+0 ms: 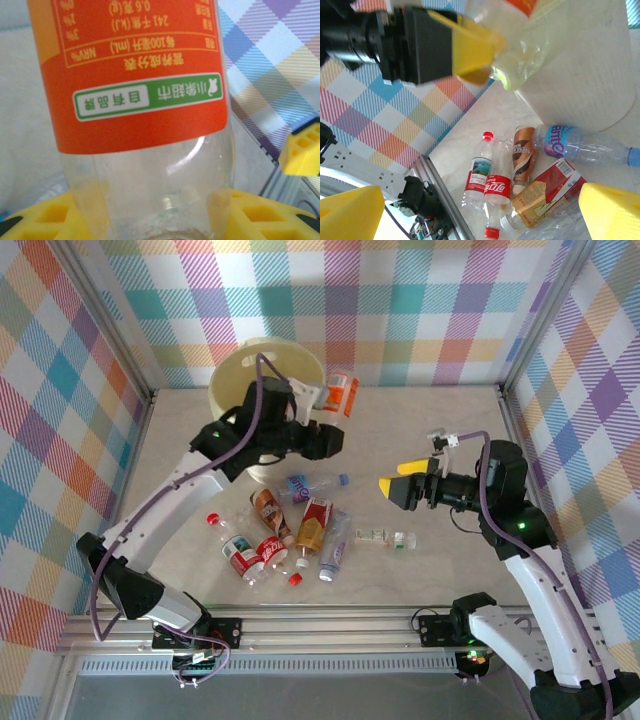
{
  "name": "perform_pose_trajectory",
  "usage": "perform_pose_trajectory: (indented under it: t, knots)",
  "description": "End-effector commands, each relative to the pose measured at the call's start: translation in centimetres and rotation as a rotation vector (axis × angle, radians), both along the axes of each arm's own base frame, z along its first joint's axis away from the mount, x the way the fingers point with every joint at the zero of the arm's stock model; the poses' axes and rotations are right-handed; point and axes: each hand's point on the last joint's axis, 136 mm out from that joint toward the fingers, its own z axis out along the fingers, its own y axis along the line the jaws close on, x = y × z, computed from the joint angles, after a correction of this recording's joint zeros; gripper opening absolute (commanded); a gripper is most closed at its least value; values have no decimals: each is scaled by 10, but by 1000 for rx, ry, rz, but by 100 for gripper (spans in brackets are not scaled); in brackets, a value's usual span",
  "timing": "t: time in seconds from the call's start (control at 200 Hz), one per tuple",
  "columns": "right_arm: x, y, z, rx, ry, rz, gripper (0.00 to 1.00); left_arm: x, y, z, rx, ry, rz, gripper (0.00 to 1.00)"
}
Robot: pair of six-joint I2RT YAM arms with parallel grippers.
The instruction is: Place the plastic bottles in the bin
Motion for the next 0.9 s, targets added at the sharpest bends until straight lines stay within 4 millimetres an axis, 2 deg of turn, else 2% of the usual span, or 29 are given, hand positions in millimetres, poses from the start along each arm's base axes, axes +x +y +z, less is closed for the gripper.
perform_pose_trajectory:
  t: [0.0, 0.2, 0.35, 0.505, 0.705, 0.895]
  knots:
    - [-10, 4, 5, -6, -30, 57, 100, 10, 40, 15, 115, -32, 75, 52]
    - [-7, 1, -3, -25, -9, 32, 100, 53, 81, 21, 188, -4, 198, 54]
    - [-2, -3, -15, -53, 23, -13, 100, 84, 103, 5, 226, 55, 254, 54]
    - [8, -15, -36, -127, 97, -114, 100, 111, 116, -11, 264, 87, 290, 55]
    - [13, -29, -69, -219, 208, -198, 100, 133, 128, -36, 346, 115, 325, 55]
    - [15, -35, -110, -333, 342, -204, 100, 135, 127, -48, 364, 148, 315, 62]
